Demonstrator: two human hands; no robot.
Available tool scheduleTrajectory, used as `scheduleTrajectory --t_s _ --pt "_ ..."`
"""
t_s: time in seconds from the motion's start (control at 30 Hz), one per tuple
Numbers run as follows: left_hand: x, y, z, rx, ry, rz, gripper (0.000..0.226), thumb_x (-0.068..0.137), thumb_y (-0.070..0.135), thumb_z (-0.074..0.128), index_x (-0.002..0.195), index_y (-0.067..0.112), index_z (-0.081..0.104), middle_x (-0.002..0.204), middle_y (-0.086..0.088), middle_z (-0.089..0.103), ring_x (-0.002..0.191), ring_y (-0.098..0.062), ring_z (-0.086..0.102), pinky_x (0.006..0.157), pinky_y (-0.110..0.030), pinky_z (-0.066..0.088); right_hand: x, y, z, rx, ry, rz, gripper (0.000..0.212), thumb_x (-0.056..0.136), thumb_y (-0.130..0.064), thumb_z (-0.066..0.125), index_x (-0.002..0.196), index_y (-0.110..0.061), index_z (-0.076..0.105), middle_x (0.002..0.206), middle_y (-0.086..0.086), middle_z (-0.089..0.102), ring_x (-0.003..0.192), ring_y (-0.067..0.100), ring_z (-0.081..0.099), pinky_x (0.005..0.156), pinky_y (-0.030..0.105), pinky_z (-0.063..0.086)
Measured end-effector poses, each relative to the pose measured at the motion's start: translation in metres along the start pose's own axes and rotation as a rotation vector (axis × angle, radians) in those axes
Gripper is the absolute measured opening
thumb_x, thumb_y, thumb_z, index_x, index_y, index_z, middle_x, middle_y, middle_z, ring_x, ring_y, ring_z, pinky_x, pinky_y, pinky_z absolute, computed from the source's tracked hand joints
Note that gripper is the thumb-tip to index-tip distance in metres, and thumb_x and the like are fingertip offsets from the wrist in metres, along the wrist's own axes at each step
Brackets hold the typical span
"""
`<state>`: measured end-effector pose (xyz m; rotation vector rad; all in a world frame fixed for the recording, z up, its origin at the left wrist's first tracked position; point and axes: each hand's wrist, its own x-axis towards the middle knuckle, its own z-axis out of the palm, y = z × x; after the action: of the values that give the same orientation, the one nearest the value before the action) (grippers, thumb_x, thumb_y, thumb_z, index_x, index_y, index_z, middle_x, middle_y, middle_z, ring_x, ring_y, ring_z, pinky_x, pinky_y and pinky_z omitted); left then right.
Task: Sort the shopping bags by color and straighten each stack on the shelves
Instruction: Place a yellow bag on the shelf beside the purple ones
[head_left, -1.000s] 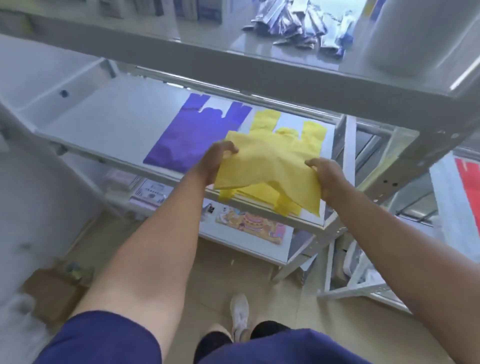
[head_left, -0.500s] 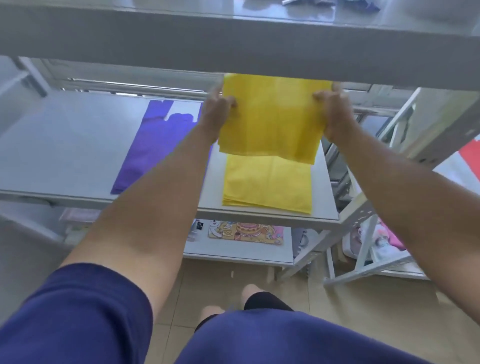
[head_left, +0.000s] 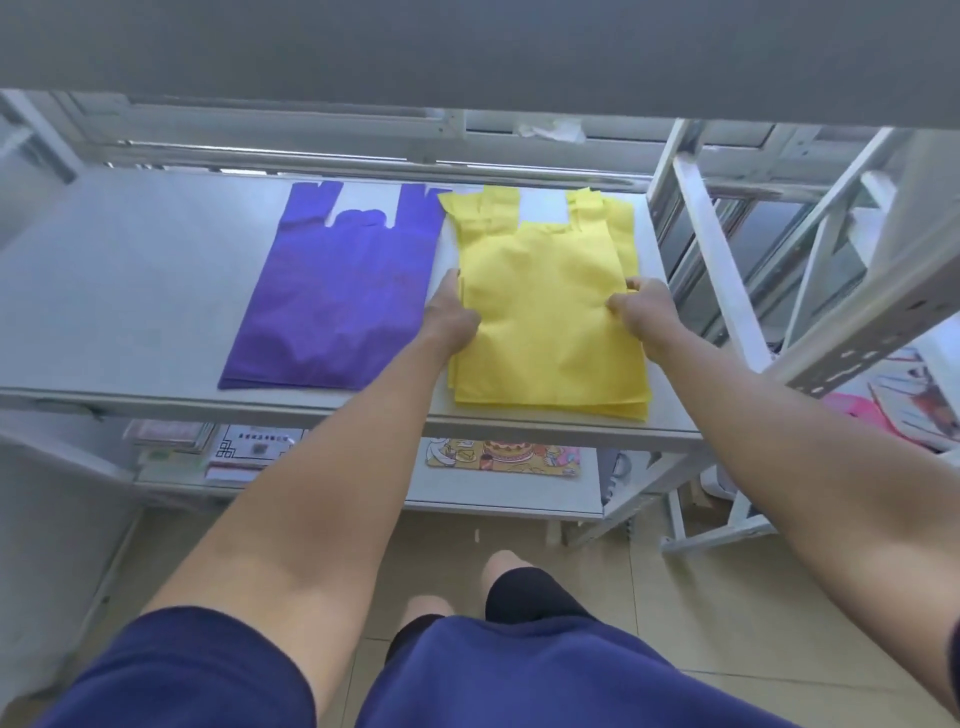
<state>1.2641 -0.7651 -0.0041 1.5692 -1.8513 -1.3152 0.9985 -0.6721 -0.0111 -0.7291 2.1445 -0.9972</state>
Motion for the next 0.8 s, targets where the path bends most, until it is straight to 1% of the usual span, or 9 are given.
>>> scheduleTrajectory --t_s 0.13,0.2,0.27,0.37,0.47,0.57,0.63,0.7,0.8 --pt "0.005 0.001 0.001 0.107 -0.007 0.048 0.081 0.086 -0.003 0.038 0.16 0.031 0.031 0.15 -0.002 0.052 0.126 -0.027 0.055 0.091 -0.036 0.053 -0.002 0.002 0.0 -0.029 0.011 -0.016 0.039 0.085 -0.014 0.054 0.121 -0.01 0.069 0.12 0.017 0.071 0.107 0.039 0.069 0.094 0.057 0.058" --pt "0.005 0.003 0.002 0.152 -0.021 0.085 0.087 0.087 -0.01 0.037 0.163 0.03 0.026 0.161 -0.002 0.039 0.141 -0.026 0.045 0.108 -0.039 0.049 -0.008 -0.002 0.0 -0.038 0.029 -0.027 0.046 0.091 -0.012 0.053 0.137 -0.012 0.061 0.126 0.013 0.068 0.104 0.032 0.068 0.094 0.048 0.059" --pt "0.007 0.002 0.003 0.16 -0.033 0.138 0.09 0.085 -0.015 0.036 0.164 0.027 0.027 0.165 -0.004 0.034 0.151 -0.024 0.034 0.116 -0.035 0.042 -0.013 0.0 -0.001 -0.054 0.053 -0.047 0.053 0.097 -0.011 0.053 0.149 -0.012 0.049 0.133 0.009 0.061 0.102 0.022 0.06 0.087 0.036 0.053" --pt "0.007 -0.001 0.008 0.281 -0.043 0.164 0.08 0.087 -0.013 0.038 0.159 0.024 0.04 0.161 -0.005 0.039 0.149 -0.023 0.037 0.109 -0.022 0.036 -0.018 0.009 -0.004 -0.05 0.073 -0.052 0.056 0.099 -0.01 0.052 0.154 -0.013 0.043 0.144 0.009 0.055 0.107 0.02 0.056 0.086 0.033 0.047" --pt "-0.003 -0.004 0.014 0.633 -0.022 0.185 0.058 0.094 0.0 0.044 0.147 0.02 0.052 0.154 -0.009 0.039 0.142 -0.031 0.038 0.11 -0.036 0.04 -0.027 0.013 -0.006 -0.086 0.062 -0.036 0.062 0.098 -0.015 0.056 0.157 -0.015 0.037 0.146 0.011 0.054 0.119 0.025 0.057 0.09 0.035 0.048" --pt "-0.023 -0.006 0.02 0.935 0.023 0.223 0.047 0.094 0.01 0.046 0.14 0.02 0.048 0.168 -0.014 0.015 0.15 -0.035 0.022 0.111 -0.044 0.037 -0.052 0.009 -0.007 -0.316 0.023 -0.104 0.076 0.097 -0.018 0.062 0.162 -0.016 0.023 0.154 0.014 0.042 0.137 0.031 0.046 0.092 0.035 0.043" --pt "-0.038 -0.006 0.023 0.969 0.02 0.274 0.053 0.094 0.012 0.049 0.146 0.019 0.043 0.173 -0.014 0.003 0.156 -0.034 0.013 0.115 -0.046 0.034 -0.076 0.006 -0.011 -0.445 0.025 -0.187 0.08 0.095 -0.015 0.064 0.162 -0.015 0.021 0.159 0.013 0.035 0.144 0.032 0.038 0.103 0.04 0.043" --pt "-0.053 -0.002 0.024 0.953 -0.016 0.356 0.063 0.094 0.009 0.051 0.155 0.016 0.035 0.174 -0.014 0.003 0.158 -0.033 0.012 0.117 -0.048 0.034 -0.104 0.002 -0.017 -0.498 0.039 -0.283 0.078 0.094 -0.011 0.063 0.161 -0.013 0.024 0.16 0.011 0.035 0.147 0.031 0.035 0.112 0.045 0.04" --pt "-0.086 0.012 0.026 0.886 -0.056 0.488 0.072 0.092 0.007 0.053 0.159 0.013 0.028 0.173 -0.015 0.007 0.158 -0.034 0.015 0.118 -0.051 0.035 -0.153 -0.005 -0.033 -0.49 0.082 -0.372 0.072 0.093 -0.006 0.062 0.158 -0.012 0.031 0.158 0.009 0.038 0.146 0.029 0.036 0.114 0.046 0.04"
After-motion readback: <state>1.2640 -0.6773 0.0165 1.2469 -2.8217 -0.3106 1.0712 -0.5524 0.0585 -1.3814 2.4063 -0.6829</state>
